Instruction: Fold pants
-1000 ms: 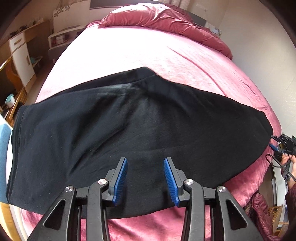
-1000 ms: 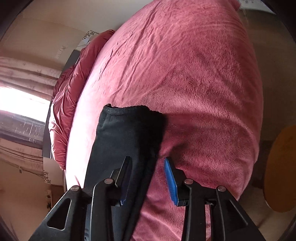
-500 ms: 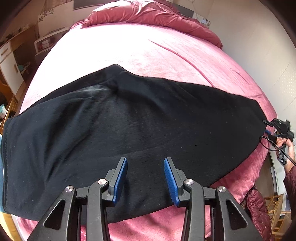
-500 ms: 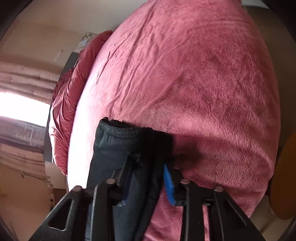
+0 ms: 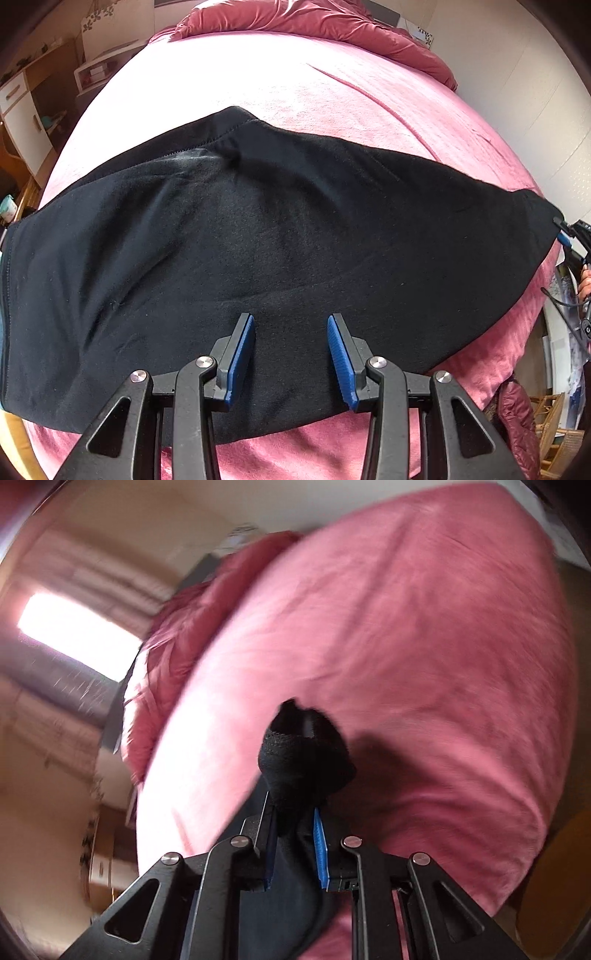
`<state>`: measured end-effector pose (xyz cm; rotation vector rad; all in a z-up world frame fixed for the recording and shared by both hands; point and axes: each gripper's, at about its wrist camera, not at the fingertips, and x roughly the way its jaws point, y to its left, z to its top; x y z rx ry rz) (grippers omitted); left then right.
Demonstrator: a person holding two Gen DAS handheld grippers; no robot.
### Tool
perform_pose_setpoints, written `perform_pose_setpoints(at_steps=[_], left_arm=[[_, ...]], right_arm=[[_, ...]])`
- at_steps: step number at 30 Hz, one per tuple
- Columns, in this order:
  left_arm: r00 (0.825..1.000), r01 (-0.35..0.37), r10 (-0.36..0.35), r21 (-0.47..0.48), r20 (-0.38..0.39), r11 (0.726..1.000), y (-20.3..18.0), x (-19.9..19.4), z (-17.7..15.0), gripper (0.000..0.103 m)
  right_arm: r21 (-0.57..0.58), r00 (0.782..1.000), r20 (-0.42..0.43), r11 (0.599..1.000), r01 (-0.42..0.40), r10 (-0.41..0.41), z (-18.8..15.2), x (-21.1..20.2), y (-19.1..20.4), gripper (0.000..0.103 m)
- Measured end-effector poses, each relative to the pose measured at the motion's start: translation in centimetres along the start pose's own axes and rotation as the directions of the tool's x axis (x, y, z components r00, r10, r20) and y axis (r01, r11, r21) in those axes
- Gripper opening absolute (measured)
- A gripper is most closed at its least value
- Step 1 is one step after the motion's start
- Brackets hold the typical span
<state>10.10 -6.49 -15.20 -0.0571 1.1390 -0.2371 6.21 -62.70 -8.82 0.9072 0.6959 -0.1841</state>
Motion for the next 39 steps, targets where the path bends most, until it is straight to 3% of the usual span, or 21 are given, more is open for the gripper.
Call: perform_pose_setpoints(at_steps=[8, 15, 21, 27, 33, 35, 36, 39], left_arm=[[0.997, 0.079, -0.079, -0.055, 0.008, 0.995, 0.9, -0.8, 0.5, 0.042], [0.977, 0.212, -0.208, -0.135, 0.045, 0.968, 2.5, -2.1, 1.4, 0.042], [0.941, 0.340, -0.332, -0.204, 0.070, 0.918, 3.5, -2.6, 2.3, 0.042], [0.916, 0.399, -0.392, -0.274, 0.085, 0.875, 4.5, -2.5, 3.0, 0.042], [0.892, 0.443, -0.446, -0.321, 0.066, 0.837, 4.7, -1.1, 4.0, 0.045], [0.878, 0.463, -0.476, -0.341, 0.050, 0.818, 4.2, -0.3, 4.4, 0.060], [0.873, 0.468, -0.486, -0.346, 0.041, 0.813, 3.8, 0.0, 4.6, 0.062], [0.883, 0.444, -0.470, -0.336, 0.006, 0.831, 2.8, 0.9, 5.0, 0.062]], right_arm=[[-0.213, 0.981, -0.113, 0.960, -0.180, 0.159, -3.7, 0.5, 9.7, 0.018], [-0.366, 0.919, -0.314, 0.863, -0.347, 0.237, -12.0, 2.7, 18.5, 0.018], [-0.462, 0.853, -0.500, 0.786, -0.410, 0.150, -20.8, 7.1, 23.3, 0.017], [-0.544, 0.815, -0.579, 0.741, -0.394, 0.008, -27.6, 10.9, 24.0, 0.017], [-0.628, 0.814, -0.575, 0.685, -0.369, -0.089, -30.6, 12.4, 23.7, 0.018], [-0.665, 0.819, -0.562, 0.651, -0.366, -0.114, -31.5, 12.3, 24.0, 0.018], [-0.684, 0.821, -0.556, 0.632, -0.365, -0.128, -32.0, 12.4, 24.2, 0.018], [-0.749, 0.833, -0.528, 0.553, -0.366, -0.163, -32.9, 11.9, 24.2, 0.020]])
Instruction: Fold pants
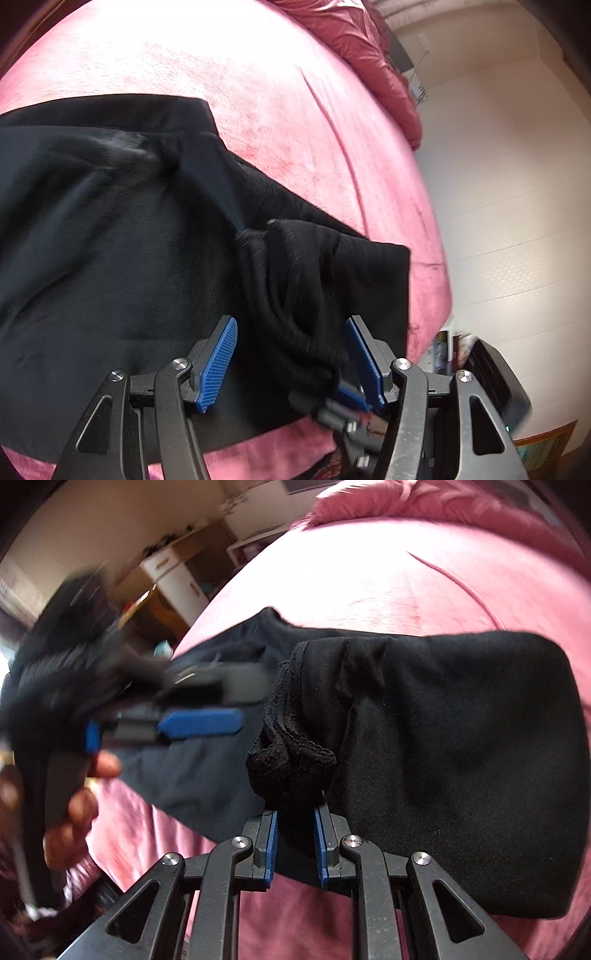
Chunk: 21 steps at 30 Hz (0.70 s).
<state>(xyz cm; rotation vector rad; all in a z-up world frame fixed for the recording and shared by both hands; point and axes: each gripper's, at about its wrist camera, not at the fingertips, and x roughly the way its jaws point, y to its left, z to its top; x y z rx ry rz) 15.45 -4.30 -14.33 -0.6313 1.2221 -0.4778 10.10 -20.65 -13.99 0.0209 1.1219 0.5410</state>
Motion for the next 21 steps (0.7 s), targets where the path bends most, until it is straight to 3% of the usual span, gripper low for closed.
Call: perform_pose_setpoints(at_steps=[2, 4, 6, 8, 12, 17, 21], left_arm=[[0.999, -0.022, 0.022, 0.007, -0.035, 1.000, -0.5, 1.1, 0.2, 0.062], [0.994, -0.084, 0.085, 0.021, -0.065, 0.996, -0.8, 2.5, 0.6, 0.060], [0.986, -0.125, 0.128, 0.030, -0.103, 0.992, -0.9, 3.7, 0.7, 0.057], [0.980, -0.167, 0.171, 0.047, -0.103, 0.985, -1.3, 3.9, 0.5, 0.034], [0.984, -0.162, 0.168, 0.109, -0.054, 0.981, -2.8, 3.7, 0.6, 0.018], [0.996, -0.091, 0.092, 0.119, 0.002, 0.989, -4.3, 1.8, 1.4, 0.016], [0.999, -0.022, 0.018, 0.129, 0.038, 0.991, -6.5, -0.3, 2.5, 0.016]], right_arm=[[-0.036, 1.000, -0.001, 0.999, -0.008, 0.008, -0.4, 0.2, 0.8, 0.024], [0.003, 0.999, 0.006, 0.999, -0.049, 0.049, -0.8, -0.4, 0.4, 0.044], [0.059, 0.995, 0.042, 0.994, -0.097, 0.094, -1.3, -1.9, -0.7, 0.047], [0.121, 0.992, 0.083, 0.987, -0.102, 0.092, -2.2, -4.0, -2.3, 0.047], [0.274, 0.990, 0.137, 0.961, -0.026, -0.012, -5.5, -8.5, -7.4, 0.048], [0.450, 0.980, 0.071, 0.883, 0.136, -0.187, -11.0, -10.7, -13.4, 0.050], [0.502, 0.976, 0.052, 0.850, 0.159, -0.213, -12.4, -9.5, -14.1, 0.054]])
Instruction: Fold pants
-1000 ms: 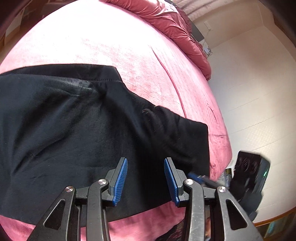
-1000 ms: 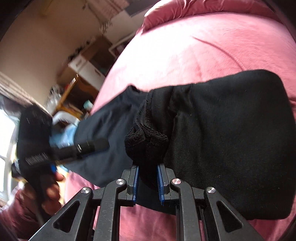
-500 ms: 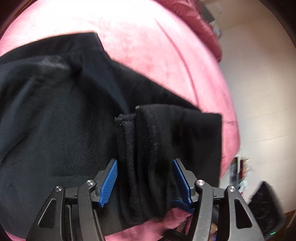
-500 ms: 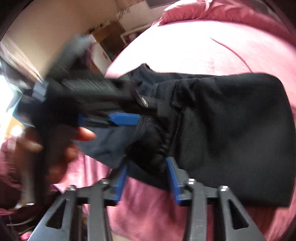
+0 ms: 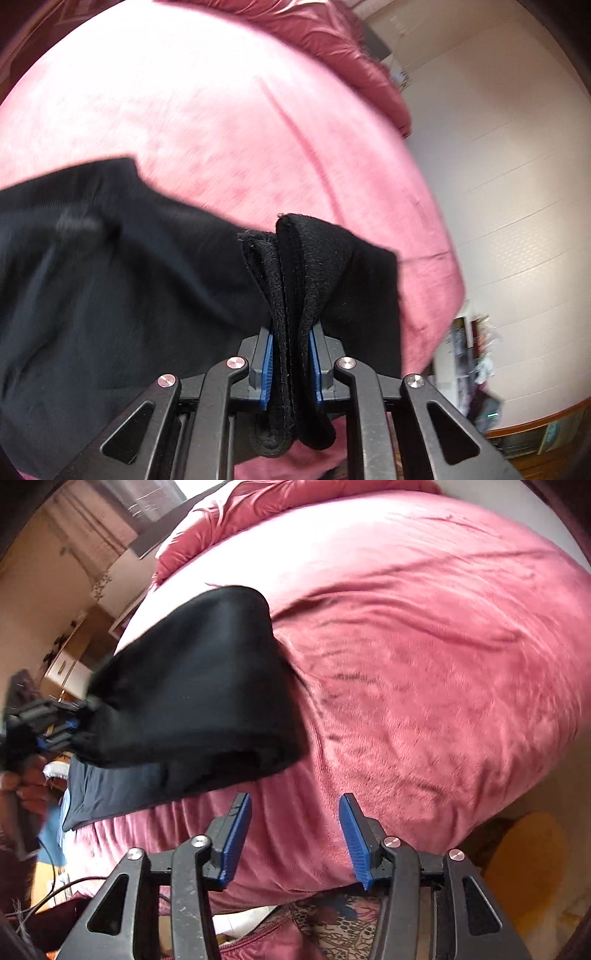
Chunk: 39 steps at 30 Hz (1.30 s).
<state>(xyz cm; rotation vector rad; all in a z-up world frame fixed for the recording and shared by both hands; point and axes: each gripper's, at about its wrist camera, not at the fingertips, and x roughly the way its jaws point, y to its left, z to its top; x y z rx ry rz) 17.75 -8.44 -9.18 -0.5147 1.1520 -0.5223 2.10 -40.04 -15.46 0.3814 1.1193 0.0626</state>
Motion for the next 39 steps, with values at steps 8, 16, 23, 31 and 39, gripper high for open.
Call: perform_pose_setpoints(at_steps=[8, 16, 23, 31, 39], left_arm=[[0.995, 0.085, -0.087, 0.041, 0.046, 0.995, -2.4, -2.6, 0.6, 0.015], [0.982, -0.160, 0.159, -0.005, -0.098, 0.987, 5.7, 2.3, -3.2, 0.014], [0.983, -0.183, 0.183, 0.086, 0.005, 0.979, 5.0, 1.0, -3.5, 0.014], [0.979, -0.204, 0.206, 0.115, -0.004, 0.972, 5.3, 0.6, -3.9, 0.015], [0.972, -0.235, 0.234, 0.085, 0.025, 0.968, 5.6, 0.1, -4.9, 0.024]], right_arm=[[0.081, 0.996, 0.084, 0.997, 0.013, -0.020, 2.1, 2.2, 1.6, 0.061], [0.124, 0.987, 0.092, 0.985, 0.123, -0.135, 1.3, 4.5, 0.4, 0.048], [-0.022, 0.989, 0.019, 0.989, 0.146, -0.145, 1.8, 4.6, 2.5, 0.053], [-0.196, 0.992, 0.063, 0.973, 0.123, -0.113, 2.3, -0.3, 5.1, 0.053], [-0.346, 0.995, 0.101, 0.938, 0.034, 0.001, 8.1, 3.1, 13.2, 0.053]])
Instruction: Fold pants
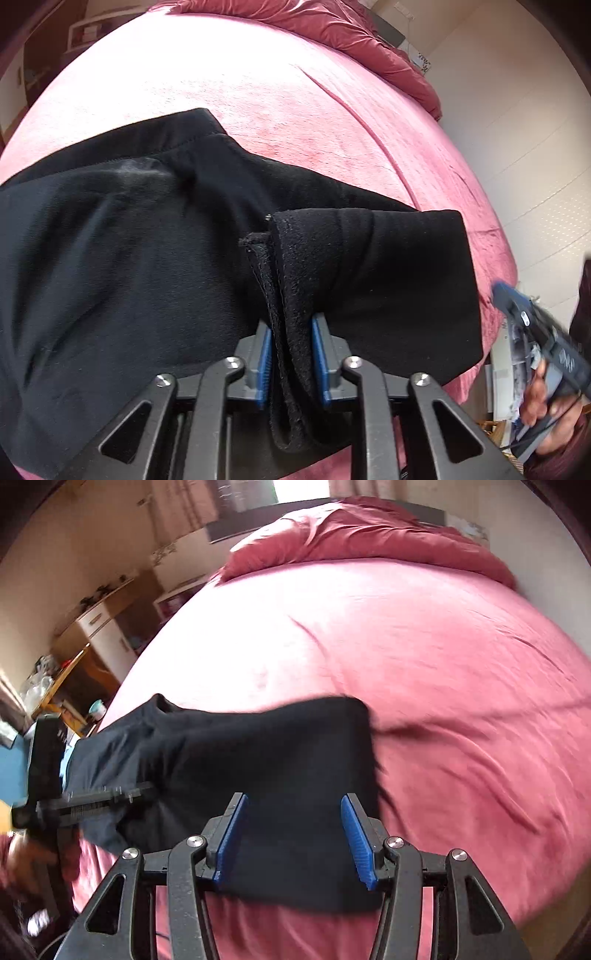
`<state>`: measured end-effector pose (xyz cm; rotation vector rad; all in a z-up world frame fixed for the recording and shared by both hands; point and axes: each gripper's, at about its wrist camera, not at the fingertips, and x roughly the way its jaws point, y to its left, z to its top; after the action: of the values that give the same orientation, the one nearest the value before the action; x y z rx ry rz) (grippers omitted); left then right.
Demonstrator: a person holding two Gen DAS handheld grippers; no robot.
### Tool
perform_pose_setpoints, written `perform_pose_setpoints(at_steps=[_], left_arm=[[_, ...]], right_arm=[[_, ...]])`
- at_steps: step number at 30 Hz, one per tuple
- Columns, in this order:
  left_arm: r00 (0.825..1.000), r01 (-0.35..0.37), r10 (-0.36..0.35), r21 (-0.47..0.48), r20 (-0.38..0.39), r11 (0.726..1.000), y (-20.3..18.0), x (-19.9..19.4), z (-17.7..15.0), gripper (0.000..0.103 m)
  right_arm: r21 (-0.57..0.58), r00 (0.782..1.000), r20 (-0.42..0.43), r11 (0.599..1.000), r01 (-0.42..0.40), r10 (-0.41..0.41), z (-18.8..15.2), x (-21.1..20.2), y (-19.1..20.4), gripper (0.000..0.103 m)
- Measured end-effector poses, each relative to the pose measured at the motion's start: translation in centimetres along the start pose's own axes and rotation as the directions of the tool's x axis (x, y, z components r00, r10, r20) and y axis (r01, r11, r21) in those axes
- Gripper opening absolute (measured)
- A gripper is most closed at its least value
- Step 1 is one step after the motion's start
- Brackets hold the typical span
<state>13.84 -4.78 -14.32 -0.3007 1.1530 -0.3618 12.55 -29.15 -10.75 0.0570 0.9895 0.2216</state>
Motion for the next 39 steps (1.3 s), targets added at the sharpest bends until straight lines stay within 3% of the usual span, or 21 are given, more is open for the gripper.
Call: perform_pose_setpoints(at_steps=[7, 13, 15, 18, 26, 36, 39], left_arm=[[1.000, -0.001, 0.001, -0.032, 0.002, 0.999, 1.4, -1.1, -0.7, 0.035], [0.999, -0.028, 0.030, -0.053, 0.037, 0.998, 2.9, -4.2, -2.0, 0.036], [0.993, -0.096, 0.100, -0.067, 0.057, 0.993, 3.8, -5.9, -2.3, 0.036], [0.986, -0.133, 0.143, -0.112, 0.088, 0.985, 5.5, -8.4, -3.3, 0.036], [0.942, -0.256, 0.294, -0.217, 0.161, 0.942, 9.3, -15.1, -6.7, 0.036], [0.881, -0.371, 0.423, -0.244, 0.212, 0.896, 10.8, -19.4, -9.7, 0.036], [0.866, -0.393, 0.447, -0.250, 0.224, 0.885, 11.2, -20.0, -10.1, 0.036]], right_arm=[[0.032, 0.982, -0.163, 0.994, 0.104, -0.098, 2.3, 8.1, 0.3, 0.059], [-0.041, 0.982, -0.139, 0.992, 0.123, -0.128, 2.0, 6.5, 1.9, 0.062], [-0.053, 0.985, -0.113, 0.991, 0.124, -0.129, 1.7, 5.5, 2.9, 0.062], [-0.081, 0.994, -0.079, 0.994, 0.068, -0.074, 0.8, 3.4, 4.7, 0.062], [-0.143, 0.992, -0.114, 0.987, -0.079, 0.063, -3.1, 2.7, 10.5, 0.063], [-0.187, 0.990, -0.130, 0.980, -0.070, 0.046, -4.2, 3.4, 12.7, 0.063], [-0.190, 0.991, -0.132, 0.981, -0.046, 0.021, -4.3, 3.9, 13.0, 0.068]])
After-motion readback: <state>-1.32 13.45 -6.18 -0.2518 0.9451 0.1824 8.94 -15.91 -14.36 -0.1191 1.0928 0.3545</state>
